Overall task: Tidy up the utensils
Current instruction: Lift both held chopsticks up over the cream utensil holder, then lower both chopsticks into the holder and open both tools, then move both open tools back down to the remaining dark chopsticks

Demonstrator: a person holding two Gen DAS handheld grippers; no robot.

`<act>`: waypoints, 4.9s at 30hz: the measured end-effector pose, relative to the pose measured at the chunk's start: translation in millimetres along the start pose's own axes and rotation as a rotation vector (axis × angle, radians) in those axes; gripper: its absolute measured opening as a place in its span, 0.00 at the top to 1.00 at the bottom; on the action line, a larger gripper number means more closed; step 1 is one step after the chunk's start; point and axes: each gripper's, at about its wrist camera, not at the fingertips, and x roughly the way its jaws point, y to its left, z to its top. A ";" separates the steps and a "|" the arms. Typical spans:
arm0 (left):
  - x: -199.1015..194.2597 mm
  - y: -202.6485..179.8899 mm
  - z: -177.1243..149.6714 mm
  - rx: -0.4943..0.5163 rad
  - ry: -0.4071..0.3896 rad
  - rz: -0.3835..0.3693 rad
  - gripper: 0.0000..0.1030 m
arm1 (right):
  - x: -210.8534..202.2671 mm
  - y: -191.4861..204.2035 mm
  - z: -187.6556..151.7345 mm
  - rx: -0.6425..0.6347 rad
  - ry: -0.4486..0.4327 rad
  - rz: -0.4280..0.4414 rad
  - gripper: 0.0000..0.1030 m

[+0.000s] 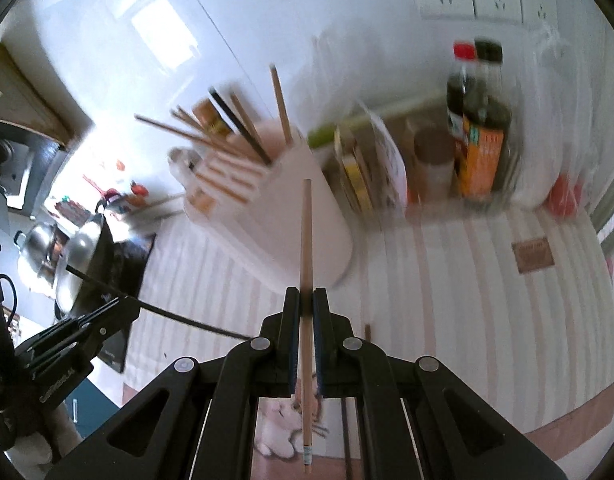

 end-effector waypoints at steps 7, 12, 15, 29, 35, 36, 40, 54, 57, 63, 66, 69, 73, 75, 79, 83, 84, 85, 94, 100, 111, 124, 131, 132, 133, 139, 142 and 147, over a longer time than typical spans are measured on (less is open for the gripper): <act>-39.3 -1.9 28.5 0.051 -0.085 -0.033 0.98 | -28.4 19.2 32.4 -0.001 -0.103 0.031 0.94; -69.2 -0.9 48.4 0.074 -0.142 -0.052 0.98 | -47.6 31.2 57.6 -0.011 -0.169 0.049 0.94; -85.8 0.5 59.7 0.082 -0.177 -0.057 0.98 | -57.7 35.9 76.8 -0.014 -0.212 0.056 0.94; -91.9 -13.2 116.3 0.075 -0.280 -0.003 0.98 | -72.5 65.6 156.5 -0.048 -0.433 0.004 0.94; -63.7 -14.6 144.9 0.060 -0.269 0.000 0.98 | -56.7 71.0 177.0 -0.048 -0.490 -0.019 0.94; -58.7 -13.9 150.3 0.060 -0.271 0.006 0.98 | -54.0 70.2 178.9 -0.047 -0.496 -0.020 0.94; -44.3 -9.2 165.2 0.053 -0.269 0.013 0.98 | -38.6 64.5 189.5 -0.036 -0.512 -0.023 0.94; 5.3 -4.2 183.6 0.064 -0.184 -0.045 0.98 | 6.9 46.9 192.4 -0.026 -0.487 -0.006 0.94; 13.3 -5.9 182.6 0.064 -0.159 -0.056 0.98 | 13.1 43.5 186.5 -0.024 -0.476 -0.002 0.94; 27.7 -6.6 179.5 0.065 -0.116 -0.059 0.98 | 21.9 38.3 173.8 -0.028 -0.452 0.007 0.94; 32.6 -6.5 176.9 0.072 -0.099 -0.054 0.98 | 26.8 39.3 170.3 -0.034 -0.441 0.008 0.94; 36.9 -6.8 173.1 0.077 -0.078 -0.050 0.98 | 29.7 39.9 166.2 -0.040 -0.432 0.011 0.94; 44.2 -4.0 168.4 0.069 -0.052 -0.053 0.98 | 27.2 44.3 158.8 -0.046 -0.415 0.018 0.94; 47.8 -2.8 166.2 0.065 -0.041 -0.051 0.98 | 28.1 43.1 155.7 -0.051 -0.407 0.022 0.94; 51.7 0.2 162.0 0.059 -0.016 -0.058 0.97 | 29.4 41.6 149.3 -0.067 -0.387 0.028 0.93; 47.8 1.6 160.4 0.036 -0.004 -0.073 0.95 | 29.3 42.1 144.7 -0.084 -0.332 0.055 0.93; 44.9 2.6 160.6 0.029 -0.005 -0.077 0.95 | 28.4 42.3 142.6 -0.090 -0.317 0.068 0.93; 40.1 3.2 161.1 0.022 -0.010 -0.077 0.93 | 27.6 43.0 140.8 -0.096 -0.297 0.081 0.93; -4.8 11.5 153.1 -0.013 -0.120 0.052 0.08 | -7.8 46.4 118.1 -0.115 -0.276 0.065 0.39; -10.7 15.5 119.2 0.021 -0.172 0.240 0.00 | -18.9 47.0 101.2 -0.127 -0.252 -0.111 0.00; 2.4 19.1 75.5 -0.011 -0.108 0.279 0.00 | -29.8 45.2 83.6 -0.130 -0.255 -0.242 0.00; 70.9 27.5 -27.1 -0.044 0.086 0.360 0.00 | 66.3 -28.1 -6.1 -0.024 0.135 -0.260 0.00; 127.1 28.3 -91.5 -0.053 0.256 0.380 0.00 | 141.1 -64.2 -74.1 -0.006 0.379 -0.278 0.20; 134.2 27.0 -99.2 -0.046 0.278 0.382 0.00 | 148.2 -65.0 -81.0 -0.007 0.399 -0.273 0.20; 138.4 26.2 -103.5 -0.042 0.292 0.384 0.00 | 153.4 -65.0 -86.0 -0.014 0.412 -0.274 0.21; 158.2 22.9 -122.9 -0.019 0.353 0.398 0.00 | 170.9 -60.2 -107.5 -0.061 0.456 -0.301 0.57; 164.8 18.3 -125.2 -0.007 0.367 0.394 0.00 | 170.5 -56.2 -112.3 -0.122 0.452 -0.354 0.71; 176.1 -6.4 -127.4 0.029 0.378 0.347 0.00 | 154.8 -90.0 -117.4 -0.072 0.461 -0.347 0.93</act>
